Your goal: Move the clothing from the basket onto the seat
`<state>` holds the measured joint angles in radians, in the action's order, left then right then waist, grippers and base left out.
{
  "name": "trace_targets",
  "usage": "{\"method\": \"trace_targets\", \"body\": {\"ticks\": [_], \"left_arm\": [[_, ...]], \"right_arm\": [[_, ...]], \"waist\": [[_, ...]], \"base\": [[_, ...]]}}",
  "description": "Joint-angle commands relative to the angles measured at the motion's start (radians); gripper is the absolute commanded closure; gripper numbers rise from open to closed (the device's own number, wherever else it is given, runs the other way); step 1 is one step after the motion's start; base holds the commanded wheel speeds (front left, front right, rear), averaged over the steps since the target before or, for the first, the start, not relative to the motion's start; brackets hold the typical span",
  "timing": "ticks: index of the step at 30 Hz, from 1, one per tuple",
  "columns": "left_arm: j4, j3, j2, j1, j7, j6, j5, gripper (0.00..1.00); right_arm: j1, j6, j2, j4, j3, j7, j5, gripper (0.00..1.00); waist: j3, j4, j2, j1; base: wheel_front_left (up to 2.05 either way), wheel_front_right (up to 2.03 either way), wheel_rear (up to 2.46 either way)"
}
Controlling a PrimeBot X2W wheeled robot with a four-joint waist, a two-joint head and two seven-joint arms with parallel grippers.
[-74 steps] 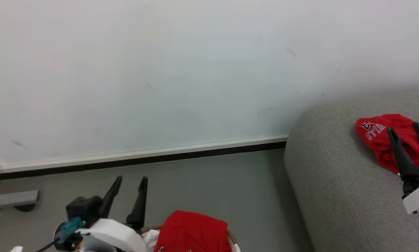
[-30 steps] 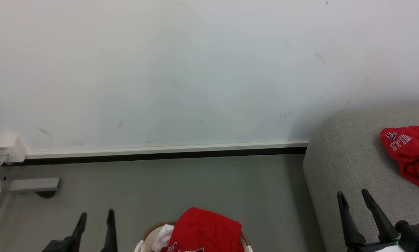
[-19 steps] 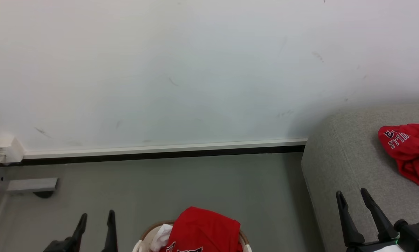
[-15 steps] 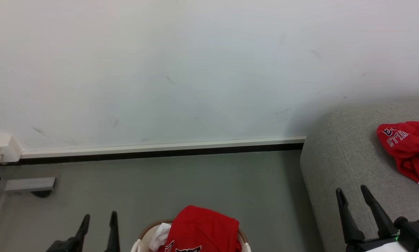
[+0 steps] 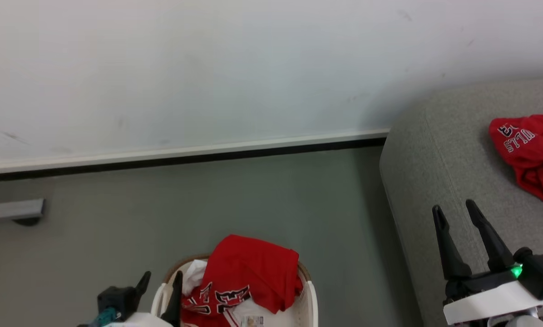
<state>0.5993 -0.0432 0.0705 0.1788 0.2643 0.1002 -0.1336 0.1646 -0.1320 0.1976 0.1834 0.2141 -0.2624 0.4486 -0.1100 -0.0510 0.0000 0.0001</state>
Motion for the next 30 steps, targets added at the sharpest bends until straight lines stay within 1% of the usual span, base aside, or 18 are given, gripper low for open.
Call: {"method": "trace_targets", "body": {"ticks": [1,8,15,19,23,30], "left_arm": [[0.036,-0.006,0.011,0.043,0.000,0.008,0.001,0.00],[0.265,-0.051,0.039,0.179,0.000,0.026,-0.011,0.00],[0.469,-0.105,0.063,0.301,0.000,0.030,-0.031,0.00],[0.547,-0.135,0.074,0.361,-0.007,0.029,-0.048,0.00],[0.611,-0.149,0.099,0.418,-0.032,0.029,-0.067,0.00],[0.660,-0.143,0.149,0.497,-0.069,0.023,-0.086,0.00]], "right_arm": [[0.025,0.003,0.004,-0.011,-0.003,-0.003,0.003,0.00],[0.099,0.003,-0.011,-0.040,-0.001,-0.003,-0.008,0.00],[0.154,0.003,-0.030,-0.064,0.000,-0.003,-0.002,0.00],[0.183,0.003,-0.040,-0.075,0.005,-0.003,-0.003,0.00],[0.211,0.003,-0.048,-0.087,0.007,-0.003,-0.005,0.00],[0.255,0.003,-0.062,-0.112,0.007,-0.003,-0.010,0.00]], "waist": [[-0.076,-0.034,0.0000,-0.0001],[-0.199,-0.099,0.0000,-0.0001],[-0.305,-0.161,0.0000,-0.0001],[-0.364,-0.189,0.0000,-0.0001],[-0.422,-0.212,0.0000,-0.0001],[-0.523,-0.246,0.0000,-0.0001]], "base": [[0.00,0.00,0.00],[0.00,0.00,0.00],[0.00,0.00,0.00],[0.00,0.00,0.00],[0.00,0.00,0.00],[0.00,0.00,0.00]]}}
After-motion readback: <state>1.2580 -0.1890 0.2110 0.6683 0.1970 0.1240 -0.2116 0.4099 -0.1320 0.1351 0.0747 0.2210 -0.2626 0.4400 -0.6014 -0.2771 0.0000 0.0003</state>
